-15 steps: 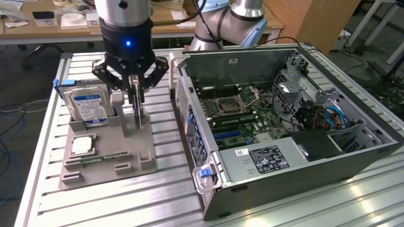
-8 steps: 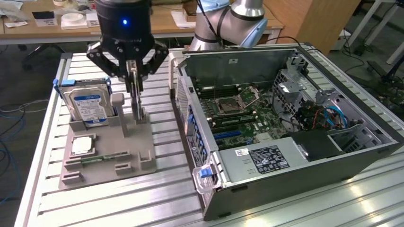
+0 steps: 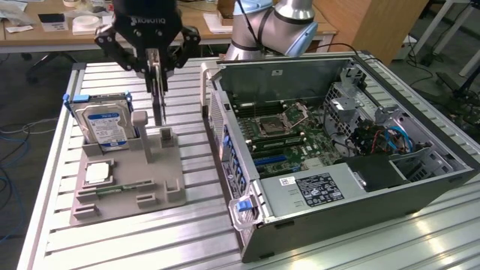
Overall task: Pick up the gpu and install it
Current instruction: 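Pick up the gpu and move the gpu toward the slot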
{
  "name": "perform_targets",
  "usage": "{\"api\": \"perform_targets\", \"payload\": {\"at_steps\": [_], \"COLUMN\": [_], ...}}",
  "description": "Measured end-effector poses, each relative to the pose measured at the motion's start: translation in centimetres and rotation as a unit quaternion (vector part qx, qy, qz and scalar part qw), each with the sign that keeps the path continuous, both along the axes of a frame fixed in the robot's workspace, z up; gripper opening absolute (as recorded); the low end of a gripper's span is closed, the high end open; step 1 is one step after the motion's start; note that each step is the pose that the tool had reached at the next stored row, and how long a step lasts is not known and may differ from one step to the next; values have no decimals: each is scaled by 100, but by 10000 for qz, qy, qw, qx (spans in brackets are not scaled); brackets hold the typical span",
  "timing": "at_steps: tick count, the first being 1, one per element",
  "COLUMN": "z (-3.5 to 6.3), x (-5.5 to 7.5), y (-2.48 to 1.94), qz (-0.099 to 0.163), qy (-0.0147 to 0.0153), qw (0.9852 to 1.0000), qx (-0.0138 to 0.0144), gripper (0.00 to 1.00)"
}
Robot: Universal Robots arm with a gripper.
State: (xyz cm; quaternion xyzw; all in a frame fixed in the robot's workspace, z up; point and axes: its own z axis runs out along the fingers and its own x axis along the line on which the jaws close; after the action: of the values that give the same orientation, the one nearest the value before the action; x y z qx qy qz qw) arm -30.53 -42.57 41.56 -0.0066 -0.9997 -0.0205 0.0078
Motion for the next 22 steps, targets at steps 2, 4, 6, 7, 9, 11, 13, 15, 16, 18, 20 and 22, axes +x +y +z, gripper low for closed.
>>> {"api": "perform_targets", "payload": {"at_steps": [2, 4, 6, 7, 9, 11, 13, 15, 16, 18, 20, 22], "z": [85, 135, 139, 139, 139, 141, 141, 140, 141, 140, 140, 140], "x": [0, 0, 0, 0, 0, 2, 16, 41, 56, 86, 115, 144], "y": [0, 0, 0, 0, 0, 0, 0, 0, 0, 0, 0, 0], "qz": [0, 0, 1, 1, 0, 0, 0, 1, 1, 2, 3, 3], "qy": [0, 0, -2, -2, -2, -1, -1, -1, -1, -2, -2, -2], "qw": [10000, 10000, 10000, 10000, 10000, 10000, 10000, 10000, 10000, 10000, 10000, 10000], "qx": [0, 0, 1, 1, 0, 0, 0, 1, 1, 1, 1, 1], "gripper": [27, 27, 27, 27, 27, 27, 27, 27, 27, 27, 27, 27]}}
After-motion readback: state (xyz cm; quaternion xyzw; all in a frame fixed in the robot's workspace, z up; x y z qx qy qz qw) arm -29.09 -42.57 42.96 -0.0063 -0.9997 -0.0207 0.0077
